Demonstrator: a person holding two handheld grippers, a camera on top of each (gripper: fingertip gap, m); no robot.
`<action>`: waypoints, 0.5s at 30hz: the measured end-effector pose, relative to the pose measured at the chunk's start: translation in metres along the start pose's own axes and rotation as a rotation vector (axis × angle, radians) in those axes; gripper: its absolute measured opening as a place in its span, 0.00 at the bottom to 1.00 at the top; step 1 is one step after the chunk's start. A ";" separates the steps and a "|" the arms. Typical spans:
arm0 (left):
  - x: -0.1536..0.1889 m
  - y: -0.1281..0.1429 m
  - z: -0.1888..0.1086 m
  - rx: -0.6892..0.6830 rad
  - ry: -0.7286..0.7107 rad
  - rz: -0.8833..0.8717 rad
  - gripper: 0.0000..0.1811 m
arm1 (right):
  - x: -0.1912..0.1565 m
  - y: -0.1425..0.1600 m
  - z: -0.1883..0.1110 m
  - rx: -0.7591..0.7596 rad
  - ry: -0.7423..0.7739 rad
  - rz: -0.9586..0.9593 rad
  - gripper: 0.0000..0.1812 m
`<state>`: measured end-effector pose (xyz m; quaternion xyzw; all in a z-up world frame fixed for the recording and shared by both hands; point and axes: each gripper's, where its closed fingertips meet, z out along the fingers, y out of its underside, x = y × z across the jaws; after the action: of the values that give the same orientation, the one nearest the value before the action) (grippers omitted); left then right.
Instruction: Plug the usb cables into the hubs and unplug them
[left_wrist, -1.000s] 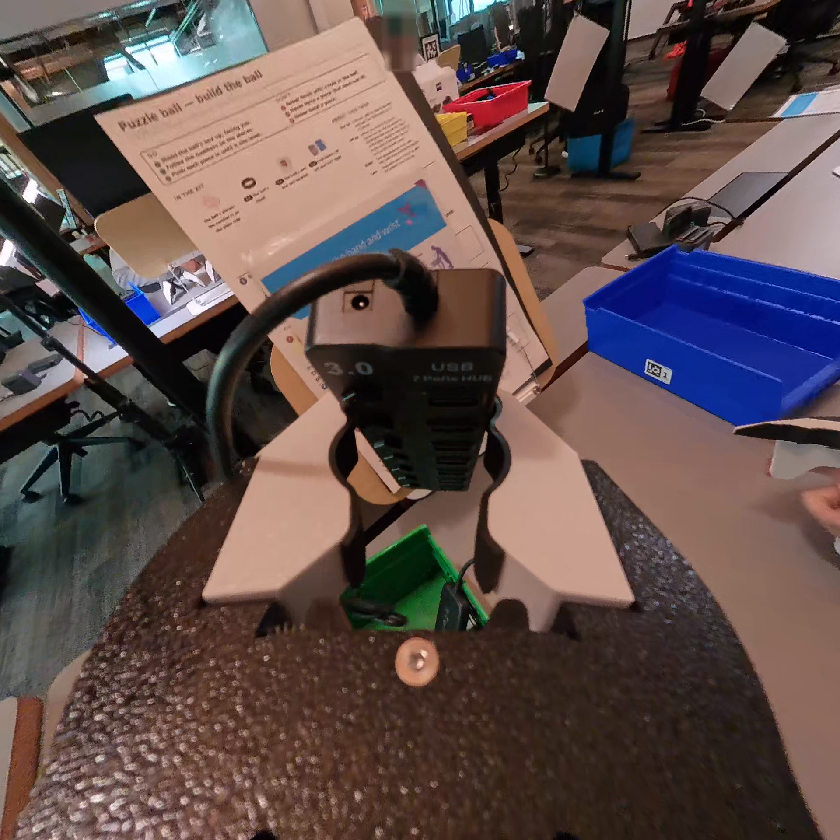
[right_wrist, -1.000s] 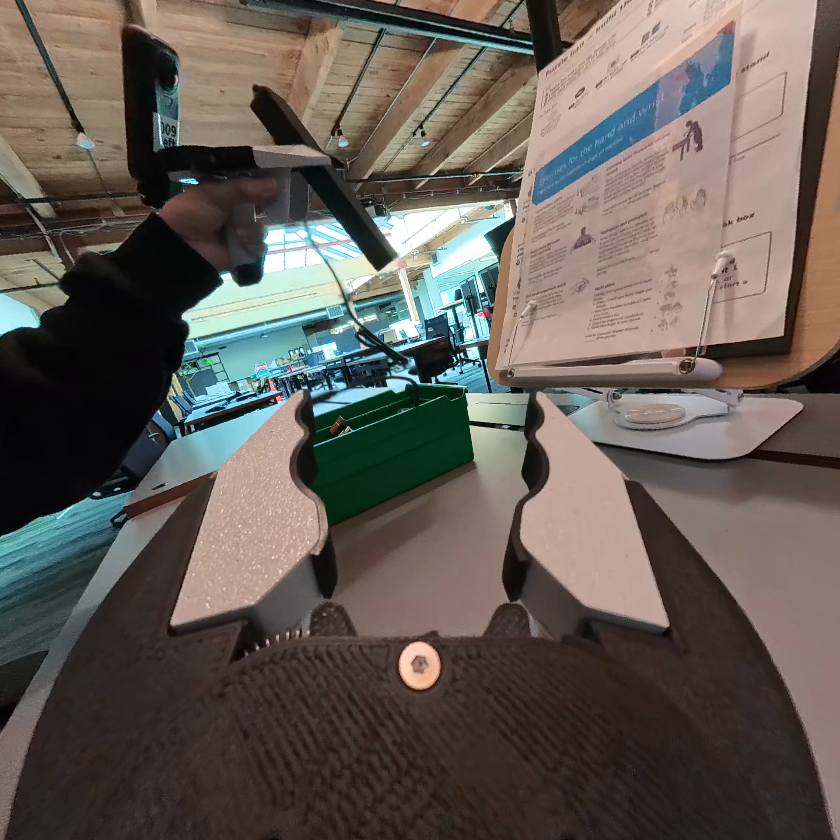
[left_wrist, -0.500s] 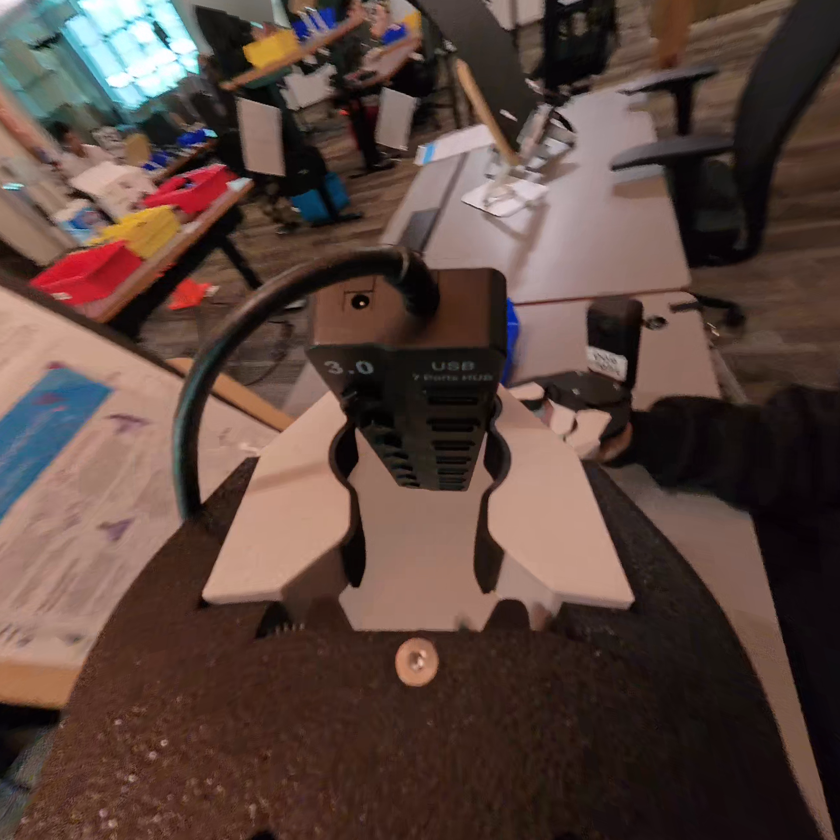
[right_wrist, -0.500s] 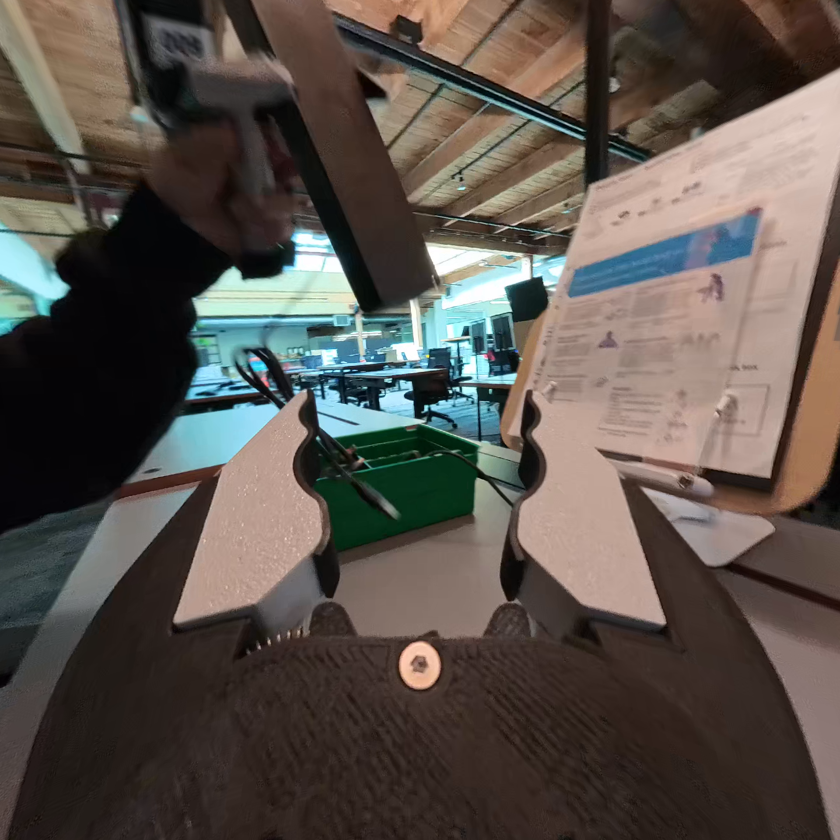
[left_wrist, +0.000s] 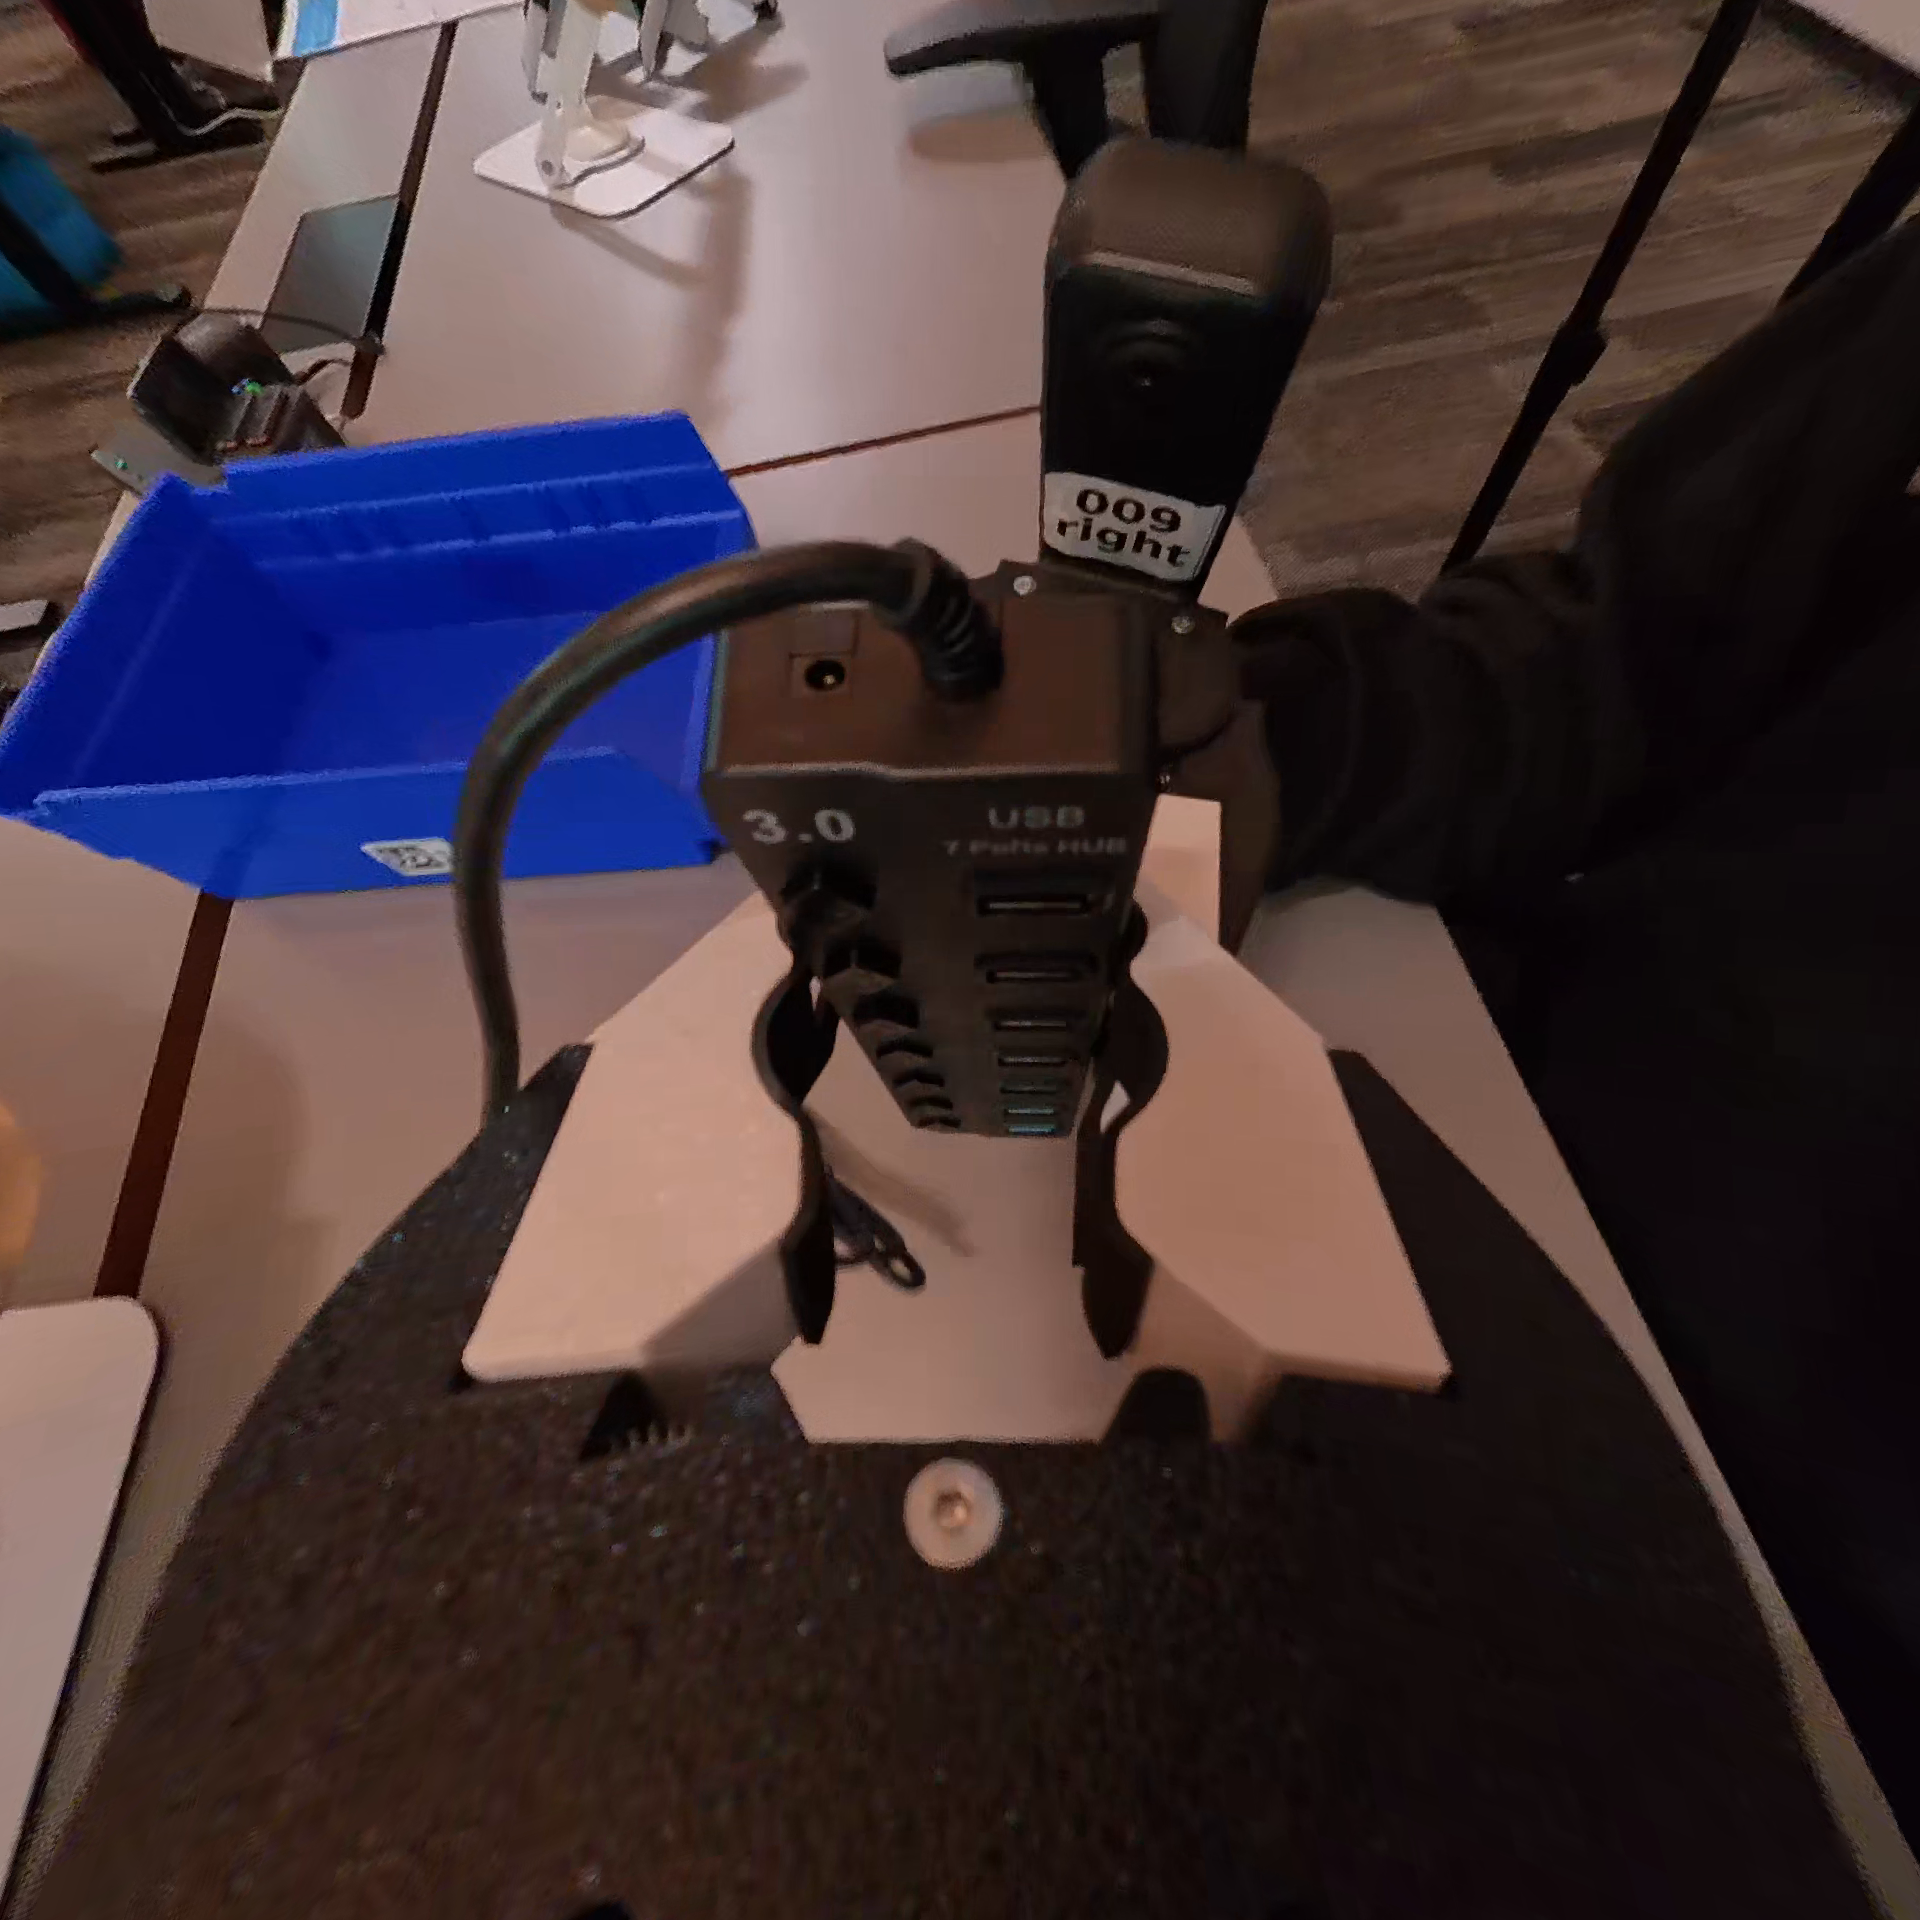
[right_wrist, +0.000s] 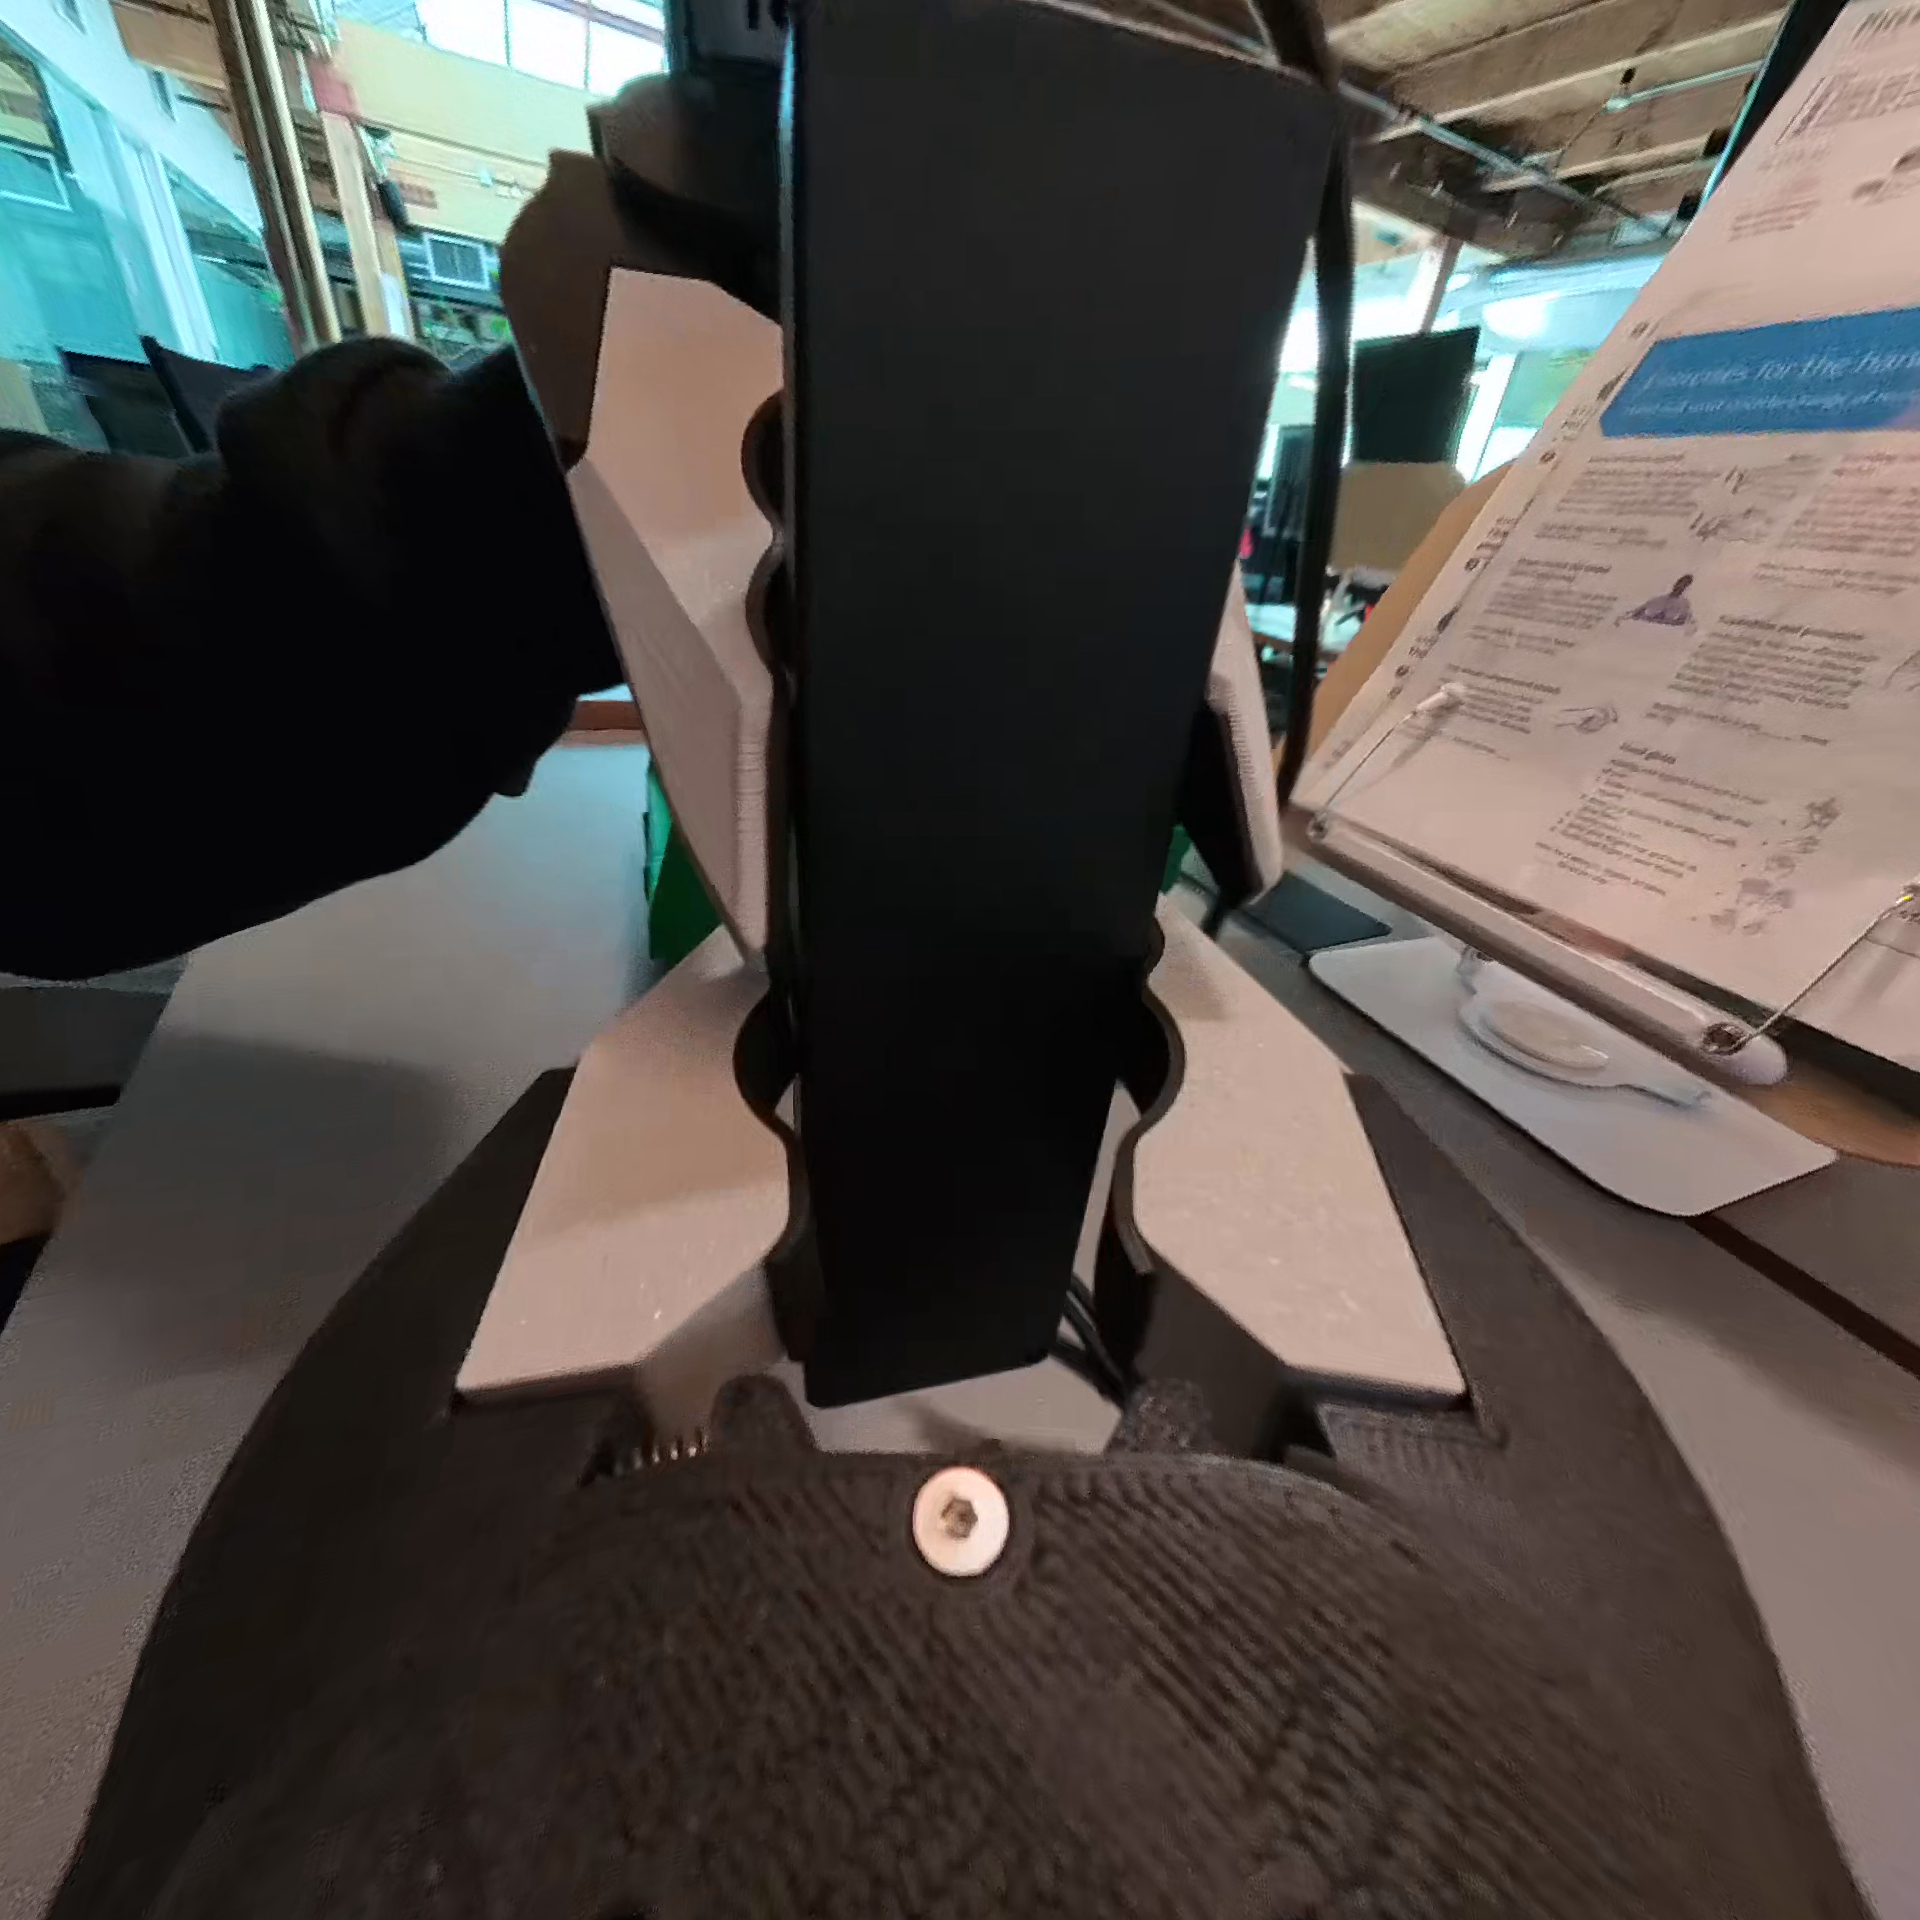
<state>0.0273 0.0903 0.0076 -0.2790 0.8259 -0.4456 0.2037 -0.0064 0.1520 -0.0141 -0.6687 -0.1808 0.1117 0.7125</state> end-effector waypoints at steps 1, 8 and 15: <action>-0.002 0.004 0.000 -0.017 -0.012 -0.006 0.29 | 0.000 0.002 0.001 0.001 -0.011 0.005 0.34; -0.012 -0.004 -0.023 0.000 -0.132 -0.112 0.44 | 0.012 0.001 -0.006 0.037 0.021 0.000 0.33; -0.016 -0.014 -0.028 -0.036 -0.250 -0.094 0.31 | 0.003 0.011 0.002 -0.022 0.002 -0.026 0.33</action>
<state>0.0269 0.1113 0.0349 -0.3744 0.7879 -0.4017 0.2787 -0.0040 0.1561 -0.0247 -0.6742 -0.1901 0.0997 0.7066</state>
